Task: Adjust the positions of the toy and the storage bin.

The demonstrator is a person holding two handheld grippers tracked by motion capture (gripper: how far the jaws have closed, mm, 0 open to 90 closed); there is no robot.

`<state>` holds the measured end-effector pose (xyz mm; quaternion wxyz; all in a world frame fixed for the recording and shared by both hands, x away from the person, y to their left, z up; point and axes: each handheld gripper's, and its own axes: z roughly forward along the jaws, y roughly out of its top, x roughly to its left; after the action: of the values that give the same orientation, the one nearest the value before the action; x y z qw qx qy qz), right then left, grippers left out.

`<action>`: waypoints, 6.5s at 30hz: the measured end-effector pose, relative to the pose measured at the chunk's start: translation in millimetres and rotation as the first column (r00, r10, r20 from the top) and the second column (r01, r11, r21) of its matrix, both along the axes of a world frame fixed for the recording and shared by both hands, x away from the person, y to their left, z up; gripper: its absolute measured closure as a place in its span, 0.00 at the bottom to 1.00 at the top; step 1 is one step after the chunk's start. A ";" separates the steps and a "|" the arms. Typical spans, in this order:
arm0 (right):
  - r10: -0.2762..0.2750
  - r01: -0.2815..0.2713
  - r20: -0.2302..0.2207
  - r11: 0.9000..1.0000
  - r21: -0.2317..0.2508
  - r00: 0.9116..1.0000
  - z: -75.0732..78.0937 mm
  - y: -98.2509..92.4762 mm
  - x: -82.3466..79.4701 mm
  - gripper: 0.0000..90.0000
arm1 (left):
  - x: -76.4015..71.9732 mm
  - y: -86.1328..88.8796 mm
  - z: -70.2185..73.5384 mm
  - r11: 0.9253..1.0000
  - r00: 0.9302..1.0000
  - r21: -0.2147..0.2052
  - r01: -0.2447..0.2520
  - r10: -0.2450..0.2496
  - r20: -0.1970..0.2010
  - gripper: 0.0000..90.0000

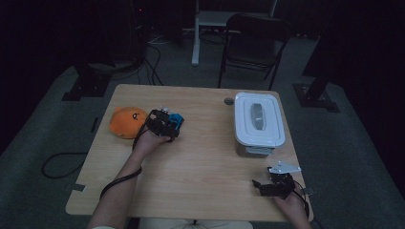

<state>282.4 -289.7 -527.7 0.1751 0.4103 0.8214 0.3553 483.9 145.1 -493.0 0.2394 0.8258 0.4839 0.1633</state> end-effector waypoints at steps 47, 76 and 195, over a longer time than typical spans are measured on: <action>-0.004 0.004 0.000 1.000 0.000 1.000 0.0 -0.2 0.1 0.15 | -47.9 7.9 24.1 0.990 0.989 -0.031 0.138 -0.139 -0.041 0.29; -0.006 0.006 0.000 1.000 0.000 1.000 0.0 -0.3 0.2 0.15 | -161.5 50.1 24.4 0.940 0.938 -0.012 0.341 -0.341 -0.057 0.29; -0.029 0.029 0.002 1.000 0.000 1.000 0.2 -1.0 0.8 0.17 | -113.6 120.0 24.7 0.986 0.998 -0.155 0.064 -0.060 0.031 0.93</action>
<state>283.1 -290.7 -527.5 0.1812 0.4220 0.8151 0.3531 370.3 265.1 -468.3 0.3143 0.8170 0.4661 0.1281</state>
